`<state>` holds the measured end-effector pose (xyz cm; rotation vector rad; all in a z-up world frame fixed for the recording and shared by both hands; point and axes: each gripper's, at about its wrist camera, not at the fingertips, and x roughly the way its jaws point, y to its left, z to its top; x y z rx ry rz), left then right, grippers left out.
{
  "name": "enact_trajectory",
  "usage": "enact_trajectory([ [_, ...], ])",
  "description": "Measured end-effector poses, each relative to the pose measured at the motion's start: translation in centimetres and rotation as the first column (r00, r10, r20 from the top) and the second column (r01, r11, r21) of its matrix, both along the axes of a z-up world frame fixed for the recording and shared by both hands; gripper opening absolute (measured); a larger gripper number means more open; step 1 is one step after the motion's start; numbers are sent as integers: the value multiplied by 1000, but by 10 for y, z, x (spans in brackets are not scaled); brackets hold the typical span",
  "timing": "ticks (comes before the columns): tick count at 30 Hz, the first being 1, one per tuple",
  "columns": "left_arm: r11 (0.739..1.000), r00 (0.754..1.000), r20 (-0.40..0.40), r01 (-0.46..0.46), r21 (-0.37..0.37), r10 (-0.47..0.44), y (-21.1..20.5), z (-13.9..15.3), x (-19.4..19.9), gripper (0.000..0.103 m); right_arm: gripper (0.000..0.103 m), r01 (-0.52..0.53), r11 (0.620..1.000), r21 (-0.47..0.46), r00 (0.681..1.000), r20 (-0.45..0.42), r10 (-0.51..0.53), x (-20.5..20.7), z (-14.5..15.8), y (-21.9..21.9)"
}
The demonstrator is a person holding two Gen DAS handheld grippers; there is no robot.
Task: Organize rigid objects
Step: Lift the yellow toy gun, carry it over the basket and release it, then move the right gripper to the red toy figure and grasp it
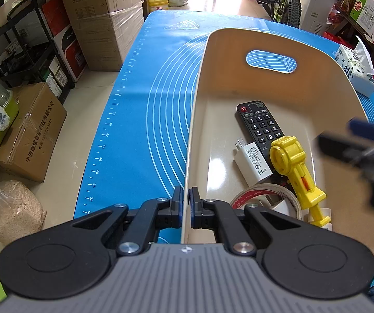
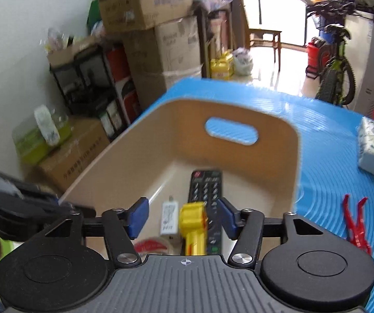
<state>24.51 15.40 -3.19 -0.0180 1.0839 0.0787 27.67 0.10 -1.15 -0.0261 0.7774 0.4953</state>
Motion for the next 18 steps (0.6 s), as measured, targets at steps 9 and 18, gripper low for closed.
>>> enact_trajectory([
  [9,1000,1000,0,1,1,-1,0,0,0,7,73,150,988,25,980,125,-152,3,35,-66],
  [18,1000,1000,1,0,1,0,0,0,0,7,73,337,938,-79,940,90,-330,33,7,-136],
])
